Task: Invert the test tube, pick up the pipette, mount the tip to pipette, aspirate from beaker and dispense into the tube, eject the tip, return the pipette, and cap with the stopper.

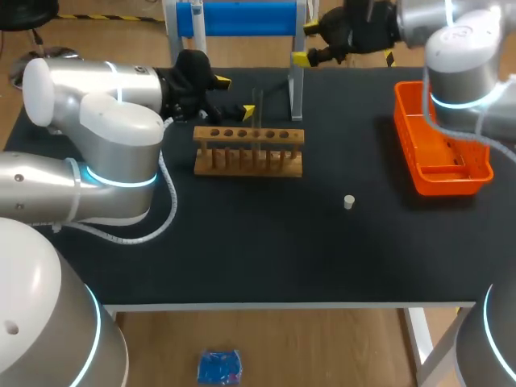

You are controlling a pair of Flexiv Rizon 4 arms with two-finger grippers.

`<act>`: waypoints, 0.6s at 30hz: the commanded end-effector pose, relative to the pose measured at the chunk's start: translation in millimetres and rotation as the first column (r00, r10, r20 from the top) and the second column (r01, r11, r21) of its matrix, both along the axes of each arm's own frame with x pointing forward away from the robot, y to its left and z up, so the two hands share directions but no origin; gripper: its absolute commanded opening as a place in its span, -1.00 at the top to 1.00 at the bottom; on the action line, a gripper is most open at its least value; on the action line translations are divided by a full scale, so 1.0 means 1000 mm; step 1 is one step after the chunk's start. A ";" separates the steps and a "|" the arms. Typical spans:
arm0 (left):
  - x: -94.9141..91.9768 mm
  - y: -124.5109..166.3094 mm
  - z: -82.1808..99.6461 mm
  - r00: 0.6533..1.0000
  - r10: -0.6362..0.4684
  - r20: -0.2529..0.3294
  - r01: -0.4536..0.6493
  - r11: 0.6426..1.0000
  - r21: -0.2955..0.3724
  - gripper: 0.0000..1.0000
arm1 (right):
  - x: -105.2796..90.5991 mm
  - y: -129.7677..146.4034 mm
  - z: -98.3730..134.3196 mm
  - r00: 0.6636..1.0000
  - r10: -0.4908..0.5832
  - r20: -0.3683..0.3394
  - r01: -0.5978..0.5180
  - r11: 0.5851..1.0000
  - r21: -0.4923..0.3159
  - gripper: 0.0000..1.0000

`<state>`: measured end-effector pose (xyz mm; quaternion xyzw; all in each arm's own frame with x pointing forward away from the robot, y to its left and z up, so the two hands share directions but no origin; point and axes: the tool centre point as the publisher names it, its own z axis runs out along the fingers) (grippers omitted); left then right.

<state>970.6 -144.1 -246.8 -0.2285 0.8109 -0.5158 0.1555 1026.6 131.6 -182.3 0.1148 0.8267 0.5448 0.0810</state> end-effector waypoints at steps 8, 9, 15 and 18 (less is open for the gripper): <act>0.000 0.000 0.000 1.000 -0.002 0.000 0.002 1.000 -0.001 -1.00 | -0.125 -0.116 -0.037 0.999 -0.028 -0.047 0.028 1.000 0.000 -1.00; 0.000 0.000 0.000 1.000 -0.002 0.000 0.002 1.000 -0.001 -1.00 | -0.137 -0.124 -0.043 0.998 -0.026 -0.050 0.025 1.000 -0.003 -1.00; 0.000 0.000 0.000 1.000 -0.002 0.000 0.002 1.000 -0.001 -1.00 | -0.176 -0.144 -0.062 0.999 -0.018 -0.051 0.018 1.000 -0.017 -1.00; 0.000 0.000 0.000 1.000 -0.002 0.000 0.002 1.000 -0.001 -1.00 | -0.189 -0.146 -0.070 1.000 -0.010 -0.030 0.010 1.000 -0.014 -1.00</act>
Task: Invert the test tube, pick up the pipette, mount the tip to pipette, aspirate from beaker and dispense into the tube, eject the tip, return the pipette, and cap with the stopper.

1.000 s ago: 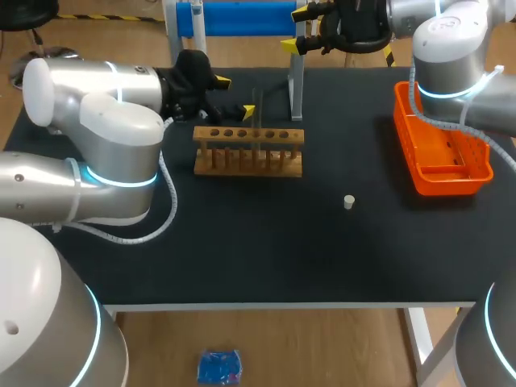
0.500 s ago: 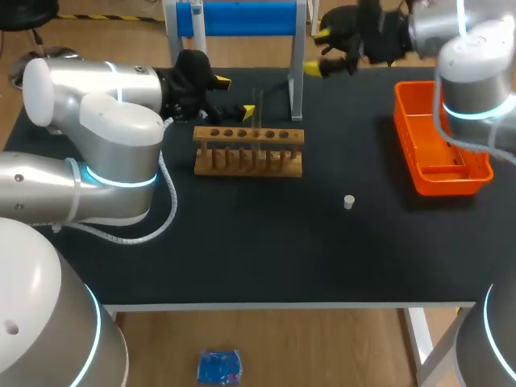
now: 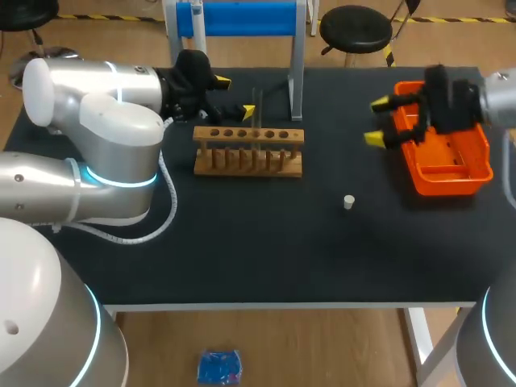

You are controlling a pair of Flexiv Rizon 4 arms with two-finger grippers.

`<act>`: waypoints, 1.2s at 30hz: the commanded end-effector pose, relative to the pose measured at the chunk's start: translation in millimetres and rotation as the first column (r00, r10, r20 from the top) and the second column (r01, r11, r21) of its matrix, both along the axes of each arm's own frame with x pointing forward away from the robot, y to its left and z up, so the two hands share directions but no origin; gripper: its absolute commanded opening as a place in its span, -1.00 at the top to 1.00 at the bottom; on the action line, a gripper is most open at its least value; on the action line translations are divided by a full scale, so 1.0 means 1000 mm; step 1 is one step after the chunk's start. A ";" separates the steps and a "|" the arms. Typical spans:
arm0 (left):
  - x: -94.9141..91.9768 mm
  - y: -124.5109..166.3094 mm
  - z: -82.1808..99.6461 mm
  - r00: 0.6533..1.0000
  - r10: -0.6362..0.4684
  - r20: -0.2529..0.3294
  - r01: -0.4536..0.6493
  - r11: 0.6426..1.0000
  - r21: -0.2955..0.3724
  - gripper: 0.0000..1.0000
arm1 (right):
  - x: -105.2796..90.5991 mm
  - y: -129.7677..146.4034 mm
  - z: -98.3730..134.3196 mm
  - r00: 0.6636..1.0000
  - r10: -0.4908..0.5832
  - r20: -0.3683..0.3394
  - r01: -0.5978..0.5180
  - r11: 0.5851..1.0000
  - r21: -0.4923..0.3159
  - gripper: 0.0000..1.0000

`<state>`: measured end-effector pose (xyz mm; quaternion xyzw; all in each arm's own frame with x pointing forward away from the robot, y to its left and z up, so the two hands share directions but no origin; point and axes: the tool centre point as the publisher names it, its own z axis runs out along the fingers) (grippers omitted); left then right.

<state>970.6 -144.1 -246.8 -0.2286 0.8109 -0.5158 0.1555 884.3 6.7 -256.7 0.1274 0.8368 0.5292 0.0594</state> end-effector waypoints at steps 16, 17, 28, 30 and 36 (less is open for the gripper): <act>0.000 0.000 0.000 1.000 -0.002 0.000 0.002 1.000 -0.001 -1.00 | -0.097 -0.005 -0.050 1.000 -0.004 -0.016 0.003 0.994 -0.107 -1.00; 0.000 0.000 0.000 1.000 -0.002 0.000 0.002 1.000 -0.001 -1.00 | -0.098 -0.004 -0.054 1.000 -0.019 -0.024 0.016 0.993 -0.116 -1.00; 0.000 0.000 0.000 1.000 -0.002 0.000 0.002 1.000 -0.001 -1.00 | -0.093 0.003 -0.090 0.995 -0.098 -0.010 0.094 0.979 -0.181 -1.00; 0.000 0.000 0.000 1.000 -0.002 0.000 0.002 1.000 -0.001 -1.00 | -0.089 0.004 -0.095 0.995 -0.101 0.008 0.100 0.975 -0.199 -1.00; 0.000 0.000 0.000 1.000 -0.002 0.000 0.002 1.000 -0.001 -1.00 | -0.080 0.009 -0.102 0.998 -0.069 -0.015 0.065 0.980 -0.187 -1.00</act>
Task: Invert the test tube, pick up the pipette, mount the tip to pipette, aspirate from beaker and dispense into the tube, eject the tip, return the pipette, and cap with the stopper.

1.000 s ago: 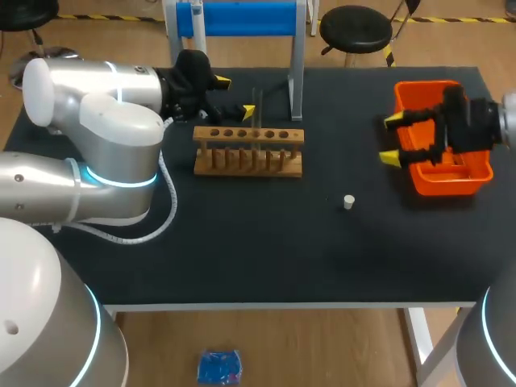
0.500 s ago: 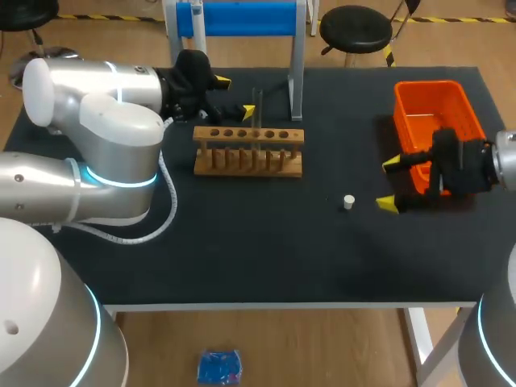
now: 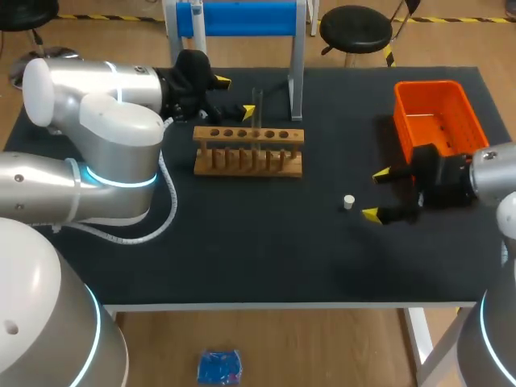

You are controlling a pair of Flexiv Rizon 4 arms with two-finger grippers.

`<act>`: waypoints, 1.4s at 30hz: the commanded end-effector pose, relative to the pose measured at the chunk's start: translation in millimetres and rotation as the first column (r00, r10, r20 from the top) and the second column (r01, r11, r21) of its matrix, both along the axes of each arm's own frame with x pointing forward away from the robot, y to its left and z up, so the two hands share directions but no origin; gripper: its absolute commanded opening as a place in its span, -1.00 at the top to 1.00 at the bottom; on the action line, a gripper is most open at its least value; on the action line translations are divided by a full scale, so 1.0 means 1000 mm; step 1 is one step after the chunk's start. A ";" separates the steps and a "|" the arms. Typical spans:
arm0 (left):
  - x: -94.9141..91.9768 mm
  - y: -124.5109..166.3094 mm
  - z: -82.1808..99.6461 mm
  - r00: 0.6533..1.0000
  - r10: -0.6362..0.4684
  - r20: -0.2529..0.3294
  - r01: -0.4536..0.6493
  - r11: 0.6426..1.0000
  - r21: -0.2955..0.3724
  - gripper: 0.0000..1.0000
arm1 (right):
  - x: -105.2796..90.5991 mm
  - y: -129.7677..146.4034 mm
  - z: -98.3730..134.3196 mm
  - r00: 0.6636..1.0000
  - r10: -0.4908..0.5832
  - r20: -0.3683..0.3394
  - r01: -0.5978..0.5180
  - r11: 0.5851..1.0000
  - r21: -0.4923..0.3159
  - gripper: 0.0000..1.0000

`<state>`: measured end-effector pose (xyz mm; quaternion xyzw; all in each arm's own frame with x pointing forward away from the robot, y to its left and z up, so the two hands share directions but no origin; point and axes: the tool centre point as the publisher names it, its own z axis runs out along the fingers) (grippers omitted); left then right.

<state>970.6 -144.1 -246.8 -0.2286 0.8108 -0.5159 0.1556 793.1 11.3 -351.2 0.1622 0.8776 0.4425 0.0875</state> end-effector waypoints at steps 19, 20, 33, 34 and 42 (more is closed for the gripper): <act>0.000 0.000 0.000 1.000 -0.002 -0.001 0.002 1.000 -0.001 -1.00 | 0.029 0.001 -0.017 0.996 0.064 -0.060 -0.064 0.998 0.013 -1.00; 0.000 0.000 0.000 1.000 -0.002 -0.001 0.002 1.000 -0.001 -1.00 | 0.029 0.001 -0.017 0.996 0.064 -0.060 -0.064 0.998 0.013 -1.00; 0.000 0.000 0.000 1.000 -0.002 -0.001 0.002 1.000 -0.001 -1.00 | 0.029 0.001 -0.017 0.996 0.064 -0.060 -0.064 0.998 0.013 -1.00; 0.000 0.000 0.000 1.000 -0.002 -0.001 0.002 1.000 -0.001 -1.00 | 0.030 0.002 -0.017 0.995 0.069 -0.066 -0.068 0.998 0.020 -1.00; 0.000 0.000 0.000 1.000 -0.002 -0.001 0.002 1.000 -0.001 -1.00 | 0.038 0.010 -0.023 0.995 0.071 -0.063 -0.070 0.997 0.014 -1.00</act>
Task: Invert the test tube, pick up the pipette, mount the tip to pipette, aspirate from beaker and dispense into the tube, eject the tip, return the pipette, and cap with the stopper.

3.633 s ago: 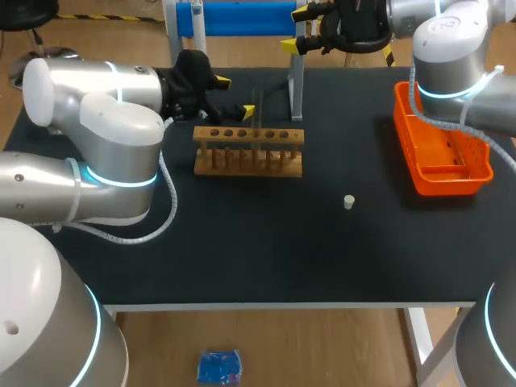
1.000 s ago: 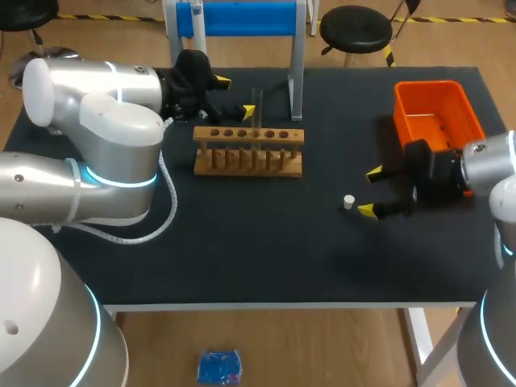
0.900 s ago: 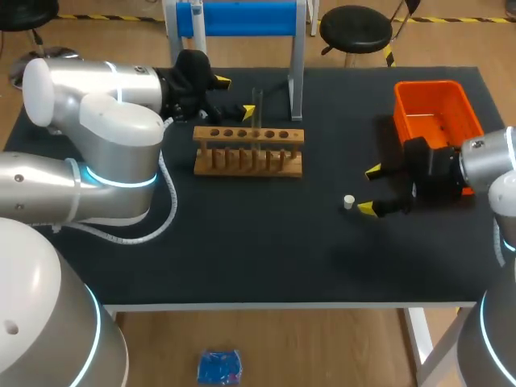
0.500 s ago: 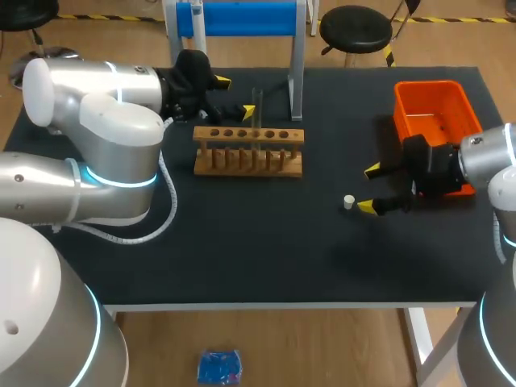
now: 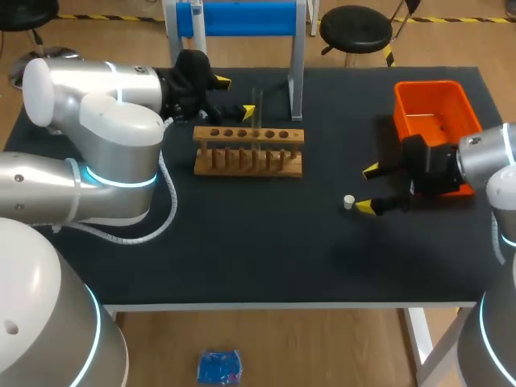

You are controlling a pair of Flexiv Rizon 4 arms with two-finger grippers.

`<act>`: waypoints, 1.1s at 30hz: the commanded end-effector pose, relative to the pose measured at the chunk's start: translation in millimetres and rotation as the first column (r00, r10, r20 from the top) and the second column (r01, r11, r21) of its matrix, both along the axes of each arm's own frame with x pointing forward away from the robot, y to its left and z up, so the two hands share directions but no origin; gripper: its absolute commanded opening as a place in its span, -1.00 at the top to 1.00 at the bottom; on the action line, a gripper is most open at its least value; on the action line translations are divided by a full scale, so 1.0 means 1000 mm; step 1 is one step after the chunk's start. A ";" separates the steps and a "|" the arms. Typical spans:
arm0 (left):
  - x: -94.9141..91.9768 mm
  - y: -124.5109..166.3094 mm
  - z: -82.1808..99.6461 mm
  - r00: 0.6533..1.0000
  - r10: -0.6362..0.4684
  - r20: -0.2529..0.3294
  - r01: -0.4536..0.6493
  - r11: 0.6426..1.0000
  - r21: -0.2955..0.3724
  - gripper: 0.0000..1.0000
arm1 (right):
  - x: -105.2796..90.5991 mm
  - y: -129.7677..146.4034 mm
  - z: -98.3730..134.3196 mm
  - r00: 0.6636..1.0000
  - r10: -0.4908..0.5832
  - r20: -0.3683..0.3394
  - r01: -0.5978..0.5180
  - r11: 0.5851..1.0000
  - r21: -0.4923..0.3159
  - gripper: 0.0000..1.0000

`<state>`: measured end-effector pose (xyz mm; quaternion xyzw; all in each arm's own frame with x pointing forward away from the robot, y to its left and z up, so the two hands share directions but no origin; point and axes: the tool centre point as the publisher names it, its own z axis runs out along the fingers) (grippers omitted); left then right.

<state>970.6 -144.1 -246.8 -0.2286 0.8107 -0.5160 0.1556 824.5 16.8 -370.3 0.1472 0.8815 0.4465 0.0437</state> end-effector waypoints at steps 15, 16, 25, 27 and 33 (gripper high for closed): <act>0.000 0.000 0.000 1.000 -0.002 -0.001 0.002 1.000 -0.001 -1.00 | 0.021 0.015 -0.029 0.999 0.033 0.033 -0.032 0.999 -0.017 -1.00; 0.000 0.000 0.000 1.000 -0.002 -0.001 0.002 1.000 -0.001 -1.00 | 0.021 0.015 -0.030 0.999 0.039 0.031 -0.038 0.999 -0.011 -1.00; 0.000 0.000 0.000 1.000 -0.002 -0.001 0.002 1.000 -0.001 -1.00 | 0.018 0.015 -0.044 0.998 0.056 0.028 -0.056 0.998 -0.010 -1.00; 0.000 0.000 0.000 1.000 -0.002 -0.001 0.002 1.000 -0.001 -1.00 | 0.018 0.016 -0.046 0.998 0.058 0.028 -0.057 0.998 -0.010 -1.00; 0.000 0.000 0.000 1.000 -0.002 -0.001 0.002 1.000 -0.001 -1.00 | 0.017 0.018 -0.050 0.998 0.060 0.024 -0.060 0.998 -0.012 -1.00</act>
